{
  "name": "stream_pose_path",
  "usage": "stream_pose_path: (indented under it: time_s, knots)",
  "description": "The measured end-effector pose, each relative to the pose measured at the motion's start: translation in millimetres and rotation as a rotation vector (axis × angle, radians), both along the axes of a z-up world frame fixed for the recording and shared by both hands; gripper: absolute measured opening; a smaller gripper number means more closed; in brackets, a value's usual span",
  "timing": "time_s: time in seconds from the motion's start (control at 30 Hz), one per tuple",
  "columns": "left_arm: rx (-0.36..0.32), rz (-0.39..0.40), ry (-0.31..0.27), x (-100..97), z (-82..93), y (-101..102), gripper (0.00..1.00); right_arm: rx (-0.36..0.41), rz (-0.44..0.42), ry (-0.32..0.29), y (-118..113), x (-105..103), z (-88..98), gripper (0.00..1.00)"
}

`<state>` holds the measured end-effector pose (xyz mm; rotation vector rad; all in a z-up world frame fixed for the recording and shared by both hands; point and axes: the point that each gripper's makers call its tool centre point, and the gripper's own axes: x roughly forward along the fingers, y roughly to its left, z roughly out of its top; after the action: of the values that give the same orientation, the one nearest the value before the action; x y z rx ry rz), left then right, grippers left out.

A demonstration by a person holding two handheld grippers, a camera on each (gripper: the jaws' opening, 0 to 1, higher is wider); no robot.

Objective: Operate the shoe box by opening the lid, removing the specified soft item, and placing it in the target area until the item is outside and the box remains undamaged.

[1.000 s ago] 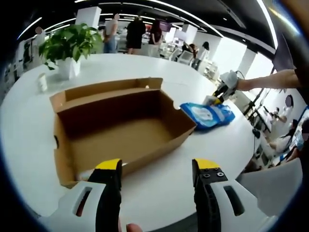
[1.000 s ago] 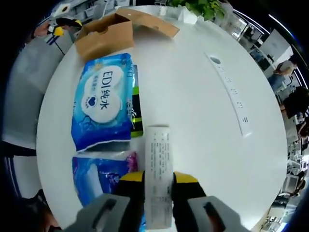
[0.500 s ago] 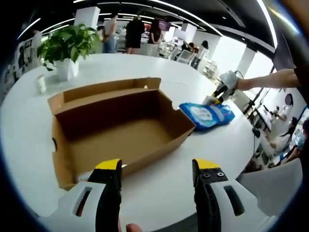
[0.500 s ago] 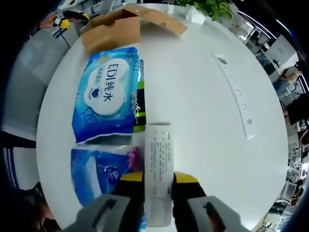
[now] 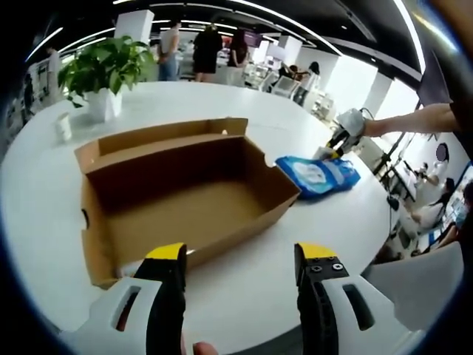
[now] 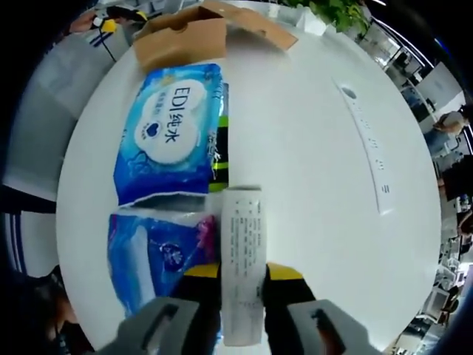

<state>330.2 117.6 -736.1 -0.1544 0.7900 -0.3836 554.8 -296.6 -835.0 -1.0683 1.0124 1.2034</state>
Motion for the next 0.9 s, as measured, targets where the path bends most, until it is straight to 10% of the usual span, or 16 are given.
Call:
stream_pose_path:
  time_s: [0.9]
  knots:
    - [-0.024,-0.005,-0.032,-3.1,10.2,4.7,0.60,-0.007,-0.068,-0.042,-8.4,-4.1,30.6,0.22]
